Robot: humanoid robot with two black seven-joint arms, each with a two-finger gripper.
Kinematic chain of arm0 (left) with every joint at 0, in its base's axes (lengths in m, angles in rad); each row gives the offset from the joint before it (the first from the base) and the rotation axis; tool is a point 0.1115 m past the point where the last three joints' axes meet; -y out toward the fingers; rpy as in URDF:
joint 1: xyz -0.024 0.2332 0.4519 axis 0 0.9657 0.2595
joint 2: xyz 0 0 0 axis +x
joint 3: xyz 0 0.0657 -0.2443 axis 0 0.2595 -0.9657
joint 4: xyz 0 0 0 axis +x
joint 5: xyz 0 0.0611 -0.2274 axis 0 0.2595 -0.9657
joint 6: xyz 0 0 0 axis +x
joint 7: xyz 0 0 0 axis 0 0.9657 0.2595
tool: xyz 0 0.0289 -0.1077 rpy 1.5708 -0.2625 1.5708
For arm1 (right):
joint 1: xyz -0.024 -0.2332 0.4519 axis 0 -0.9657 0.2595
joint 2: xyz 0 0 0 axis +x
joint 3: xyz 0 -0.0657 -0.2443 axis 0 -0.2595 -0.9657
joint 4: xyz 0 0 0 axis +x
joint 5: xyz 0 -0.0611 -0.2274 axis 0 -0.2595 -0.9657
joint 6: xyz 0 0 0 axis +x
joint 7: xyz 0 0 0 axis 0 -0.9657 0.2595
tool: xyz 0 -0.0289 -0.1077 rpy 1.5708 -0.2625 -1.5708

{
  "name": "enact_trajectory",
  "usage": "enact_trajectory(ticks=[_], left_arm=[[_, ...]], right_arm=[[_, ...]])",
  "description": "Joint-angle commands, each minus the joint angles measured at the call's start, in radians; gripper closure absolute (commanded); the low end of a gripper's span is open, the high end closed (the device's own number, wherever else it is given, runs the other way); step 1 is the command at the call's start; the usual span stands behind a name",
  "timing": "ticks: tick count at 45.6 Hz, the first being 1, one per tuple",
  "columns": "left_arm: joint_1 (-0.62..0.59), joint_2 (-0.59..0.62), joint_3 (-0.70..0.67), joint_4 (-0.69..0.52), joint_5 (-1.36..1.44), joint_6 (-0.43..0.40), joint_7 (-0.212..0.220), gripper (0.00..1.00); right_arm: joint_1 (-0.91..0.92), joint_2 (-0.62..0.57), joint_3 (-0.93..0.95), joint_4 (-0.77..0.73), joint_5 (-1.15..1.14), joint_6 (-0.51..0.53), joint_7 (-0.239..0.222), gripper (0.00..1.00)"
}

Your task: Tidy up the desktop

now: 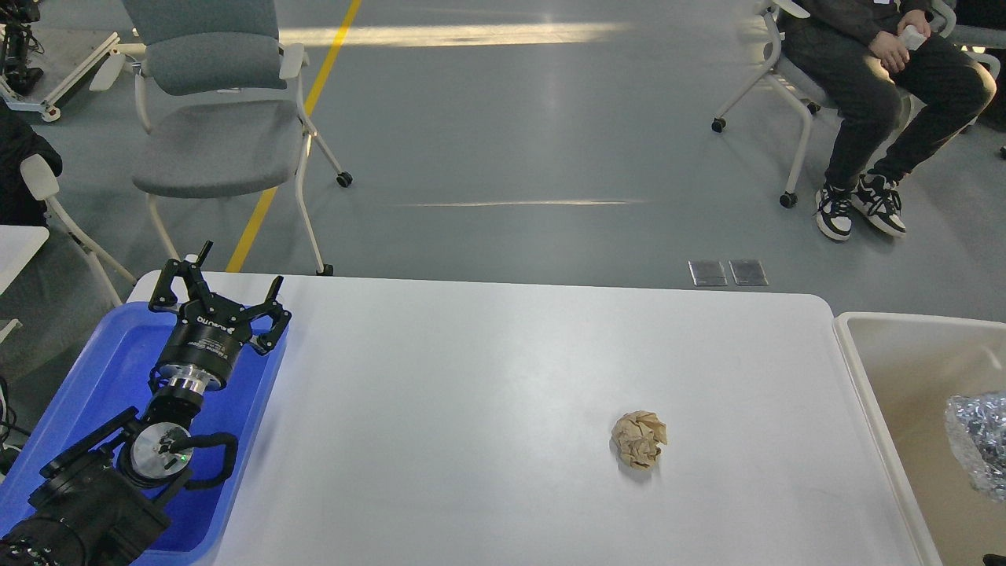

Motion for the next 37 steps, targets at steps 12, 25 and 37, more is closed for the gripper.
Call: enact_trajectory(ticks=[12,25,37], left_arm=[[0.0,0.0,0.0,0.0,0.0,0.0,0.0,0.0],[0.0,0.0,0.0,0.0,0.0,0.0,0.0,0.0],[0.0,0.0,0.0,0.001,0.0,0.0,0.0,0.0]], right_arm=[[-0.003,0.025,0.023,-0.012,-0.003,-0.02,-0.009,0.75],[-0.003,0.023,0.023,-0.011,0.001,-0.009,-0.007,0.05],[0.009,0.017,0.021,-0.014,0.001,-0.02,-0.003,0.0]])
